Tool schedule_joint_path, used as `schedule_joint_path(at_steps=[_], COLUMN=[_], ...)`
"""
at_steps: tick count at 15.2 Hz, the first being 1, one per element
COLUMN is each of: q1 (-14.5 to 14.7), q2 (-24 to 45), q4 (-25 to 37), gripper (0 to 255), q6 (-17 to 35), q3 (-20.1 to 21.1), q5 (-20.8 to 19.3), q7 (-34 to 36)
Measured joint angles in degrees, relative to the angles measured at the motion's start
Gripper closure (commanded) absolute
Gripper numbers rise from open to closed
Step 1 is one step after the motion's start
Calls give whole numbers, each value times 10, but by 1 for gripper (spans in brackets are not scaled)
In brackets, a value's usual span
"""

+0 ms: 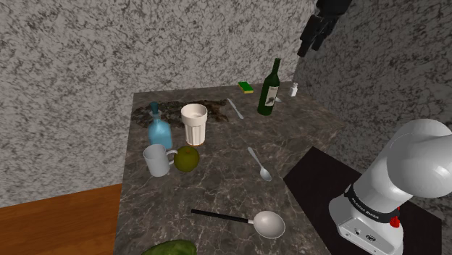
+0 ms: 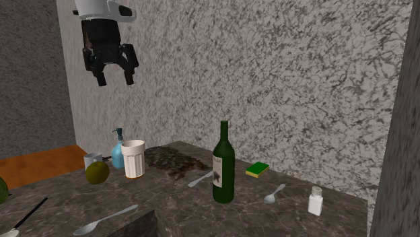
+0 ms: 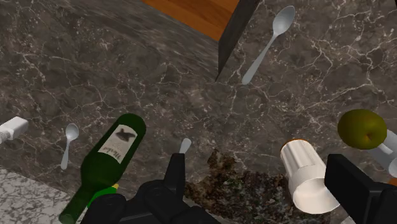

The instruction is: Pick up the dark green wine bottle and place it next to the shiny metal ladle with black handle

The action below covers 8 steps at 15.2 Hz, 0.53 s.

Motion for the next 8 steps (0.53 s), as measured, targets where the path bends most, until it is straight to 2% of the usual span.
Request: schedule_joint_path(at_steps=[4, 8], q1=[-9, -22], q2=[35, 105], q4=[9, 37], gripper=[0, 0], q6=[24, 62], q3=[-16, -42], q5=[-6, -11], q7=[-6, -14])
